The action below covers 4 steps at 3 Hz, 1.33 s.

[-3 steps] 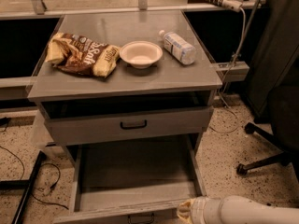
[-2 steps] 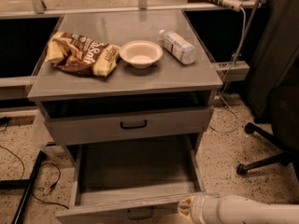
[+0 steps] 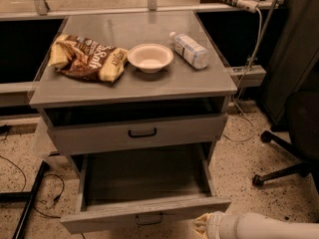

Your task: Close middle drawer

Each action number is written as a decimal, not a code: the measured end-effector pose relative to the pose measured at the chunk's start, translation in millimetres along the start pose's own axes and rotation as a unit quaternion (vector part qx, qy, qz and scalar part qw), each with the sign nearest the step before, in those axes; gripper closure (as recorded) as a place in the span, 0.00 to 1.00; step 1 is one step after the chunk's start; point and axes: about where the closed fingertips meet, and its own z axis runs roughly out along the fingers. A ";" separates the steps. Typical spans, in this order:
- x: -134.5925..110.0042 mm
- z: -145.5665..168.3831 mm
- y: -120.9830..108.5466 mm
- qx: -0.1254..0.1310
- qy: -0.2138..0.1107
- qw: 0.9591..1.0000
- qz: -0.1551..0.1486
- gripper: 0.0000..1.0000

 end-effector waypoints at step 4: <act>-23.0 46.1 -23.9 -0.020 -0.029 0.999 -0.010 0.00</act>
Offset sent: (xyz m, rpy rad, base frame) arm 0.0376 0.0202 -0.0090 0.0293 0.0099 0.0600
